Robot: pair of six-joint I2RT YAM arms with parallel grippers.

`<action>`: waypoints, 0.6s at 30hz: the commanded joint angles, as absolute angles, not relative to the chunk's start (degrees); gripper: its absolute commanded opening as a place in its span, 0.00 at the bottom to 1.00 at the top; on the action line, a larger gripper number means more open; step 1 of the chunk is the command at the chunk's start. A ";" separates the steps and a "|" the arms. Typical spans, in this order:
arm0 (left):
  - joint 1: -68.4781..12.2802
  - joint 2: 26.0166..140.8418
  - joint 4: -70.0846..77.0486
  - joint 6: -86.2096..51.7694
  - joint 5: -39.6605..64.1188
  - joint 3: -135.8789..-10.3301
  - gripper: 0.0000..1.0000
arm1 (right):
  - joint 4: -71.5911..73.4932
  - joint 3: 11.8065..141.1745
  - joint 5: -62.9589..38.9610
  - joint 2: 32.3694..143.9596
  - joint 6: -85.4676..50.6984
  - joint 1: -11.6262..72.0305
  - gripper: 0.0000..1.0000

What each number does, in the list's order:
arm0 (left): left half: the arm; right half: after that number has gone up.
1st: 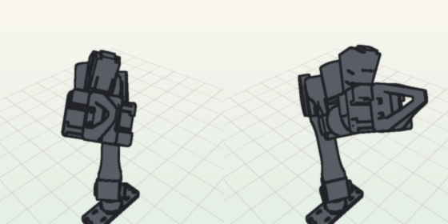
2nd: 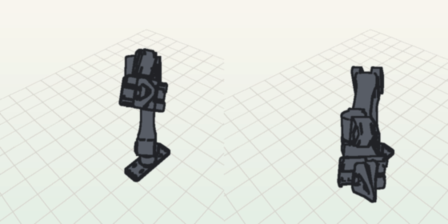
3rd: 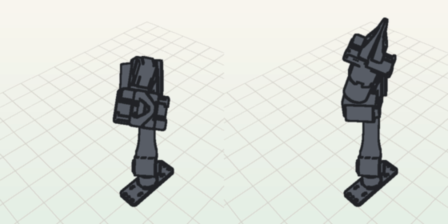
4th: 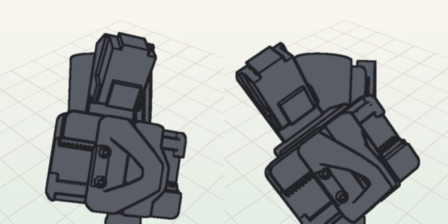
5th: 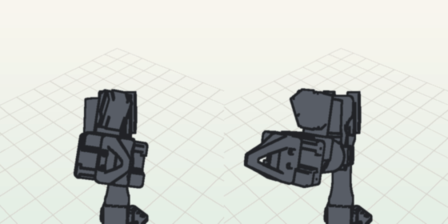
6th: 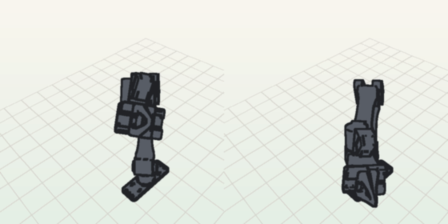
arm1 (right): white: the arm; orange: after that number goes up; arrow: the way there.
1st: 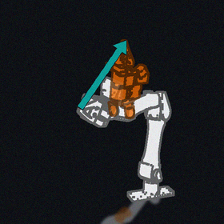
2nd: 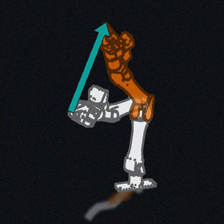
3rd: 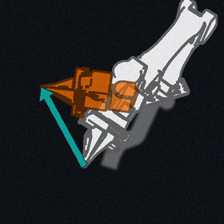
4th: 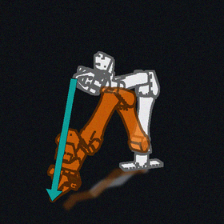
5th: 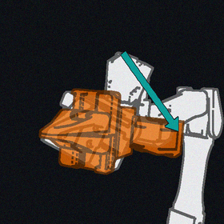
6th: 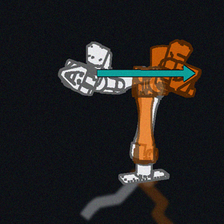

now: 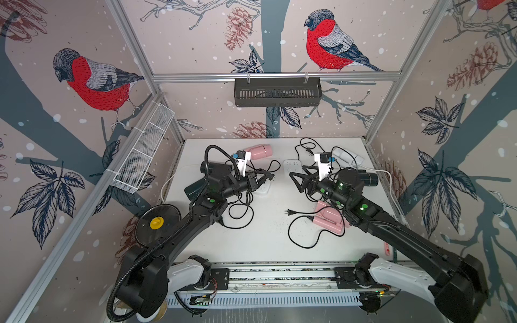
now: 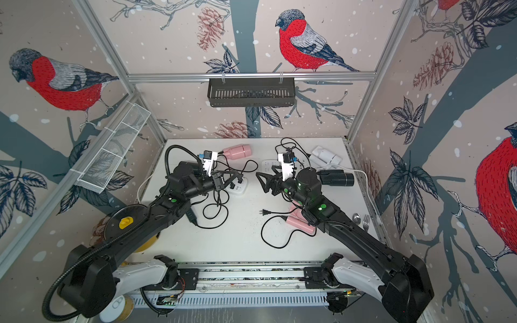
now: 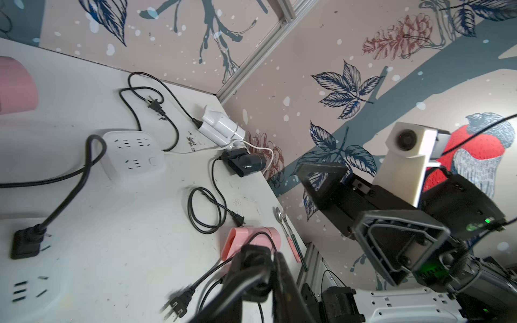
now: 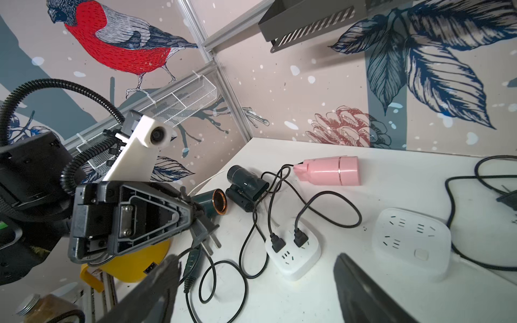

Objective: Charge the blow dryers
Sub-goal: Pick up the plug from the center of the board, then insert the plug into the socket.

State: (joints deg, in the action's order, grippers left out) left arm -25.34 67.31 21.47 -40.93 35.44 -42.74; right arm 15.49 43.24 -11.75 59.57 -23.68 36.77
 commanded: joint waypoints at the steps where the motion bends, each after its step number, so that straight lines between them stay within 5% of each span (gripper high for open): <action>1: -25.27 67.08 19.69 -37.78 32.08 -43.41 0.10 | 15.75 42.34 -7.55 58.64 -22.13 36.79 0.93; 5: -25.31 67.56 14.53 -32.35 28.41 -44.94 0.10 | 14.75 41.58 -5.96 58.23 -21.38 36.83 1.00; 18: -26.16 66.18 7.81 -20.12 13.88 -44.09 0.09 | 14.89 40.86 -5.45 59.38 -20.30 37.09 1.00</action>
State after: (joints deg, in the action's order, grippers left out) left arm -26.02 65.58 6.94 -23.53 16.99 -44.86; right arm 13.61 40.88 -5.80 59.07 -20.99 37.01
